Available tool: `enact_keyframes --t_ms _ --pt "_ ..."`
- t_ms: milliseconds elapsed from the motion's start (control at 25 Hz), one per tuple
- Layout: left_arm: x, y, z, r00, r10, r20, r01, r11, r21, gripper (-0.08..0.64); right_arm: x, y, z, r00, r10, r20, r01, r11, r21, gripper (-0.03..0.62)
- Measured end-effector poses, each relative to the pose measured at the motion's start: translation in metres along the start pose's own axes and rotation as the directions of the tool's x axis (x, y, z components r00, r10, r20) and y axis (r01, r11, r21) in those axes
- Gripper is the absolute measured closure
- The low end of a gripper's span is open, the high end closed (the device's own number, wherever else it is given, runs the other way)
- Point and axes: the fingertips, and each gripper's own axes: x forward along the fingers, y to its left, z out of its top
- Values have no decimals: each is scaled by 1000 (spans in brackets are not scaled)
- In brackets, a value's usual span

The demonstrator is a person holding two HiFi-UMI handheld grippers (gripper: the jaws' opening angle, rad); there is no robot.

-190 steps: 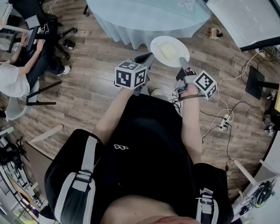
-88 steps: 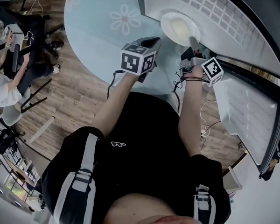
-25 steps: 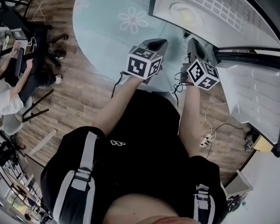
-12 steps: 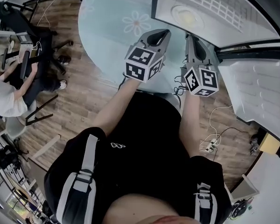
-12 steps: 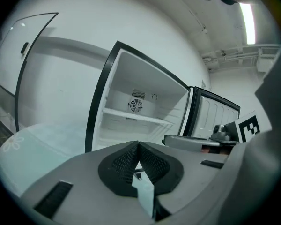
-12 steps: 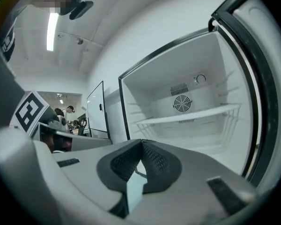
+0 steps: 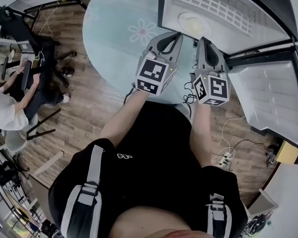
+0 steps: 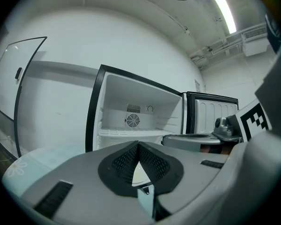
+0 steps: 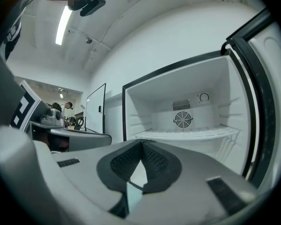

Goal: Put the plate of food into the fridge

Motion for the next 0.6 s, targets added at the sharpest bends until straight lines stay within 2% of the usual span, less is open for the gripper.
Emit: enact_keyframes --t_ms 240,600 --pt "1 5 -5 1000 3 7 -3 1000 -10 561 6 6 -2 1000 2 -5 -2 999 -38 589" --pt "6 15 -34 999 -1 -48 -3 997 -75 561 15 0 -16 999 -4 -50 2 998 -55 589"
